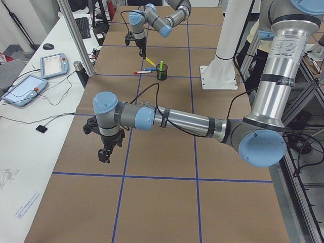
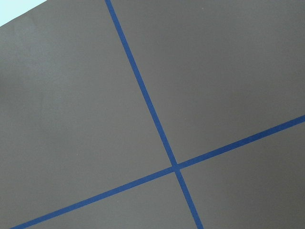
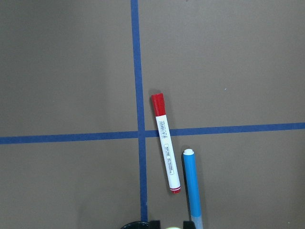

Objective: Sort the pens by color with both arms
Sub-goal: 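Lower the yellow highlighter beside the cup and open the right gripper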

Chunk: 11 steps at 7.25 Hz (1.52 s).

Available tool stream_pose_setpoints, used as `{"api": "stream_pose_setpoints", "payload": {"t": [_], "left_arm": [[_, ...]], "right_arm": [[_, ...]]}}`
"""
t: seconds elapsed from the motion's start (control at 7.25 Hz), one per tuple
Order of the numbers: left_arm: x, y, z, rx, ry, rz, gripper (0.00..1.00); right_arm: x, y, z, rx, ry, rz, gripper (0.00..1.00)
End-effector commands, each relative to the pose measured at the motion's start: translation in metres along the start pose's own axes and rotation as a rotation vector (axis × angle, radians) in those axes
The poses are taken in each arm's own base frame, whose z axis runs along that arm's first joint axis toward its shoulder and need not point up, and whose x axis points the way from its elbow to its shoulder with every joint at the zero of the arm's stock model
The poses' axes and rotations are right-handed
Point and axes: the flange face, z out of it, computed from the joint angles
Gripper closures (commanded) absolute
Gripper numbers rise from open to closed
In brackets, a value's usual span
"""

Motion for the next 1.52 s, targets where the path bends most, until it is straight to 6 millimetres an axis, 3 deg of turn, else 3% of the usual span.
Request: {"api": "stream_pose_setpoints", "payload": {"t": [0.0, 0.28, 0.83, 0.97, 1.1, 1.24, 1.38], "left_arm": [[0.000, 0.003, 0.001, -0.002, 0.000, -0.001, 0.01], [0.000, 0.002, 0.001, -0.001, 0.000, 0.000, 0.01], [0.000, 0.002, 0.000, 0.001, 0.000, 0.001, 0.01], [0.000, 0.002, 0.000, 0.001, 0.000, 0.001, 0.01], [0.000, 0.002, 0.000, 0.001, 0.000, 0.001, 0.01], [0.001, 0.002, -0.001, 0.002, 0.000, -0.008, 0.01], [0.003, -0.003, -0.004, 0.008, 0.000, -0.020, 0.01]], "right_arm": [[-0.015, 0.011, 0.046, -0.022, -0.001, -0.034, 1.00], [-0.018, 0.019, 0.056, -0.028, 0.007, -0.041, 1.00], [-0.019, 0.020, 0.056, -0.027, 0.007, -0.043, 1.00], [-0.018, 0.020, 0.057, -0.028, 0.008, -0.044, 0.91], [-0.018, 0.019, 0.057, -0.027, 0.009, -0.044, 0.55], [-0.017, 0.019, 0.058, -0.023, 0.011, -0.044, 0.01], [-0.017, 0.020, 0.054, -0.017, 0.006, -0.046, 0.01]]}}
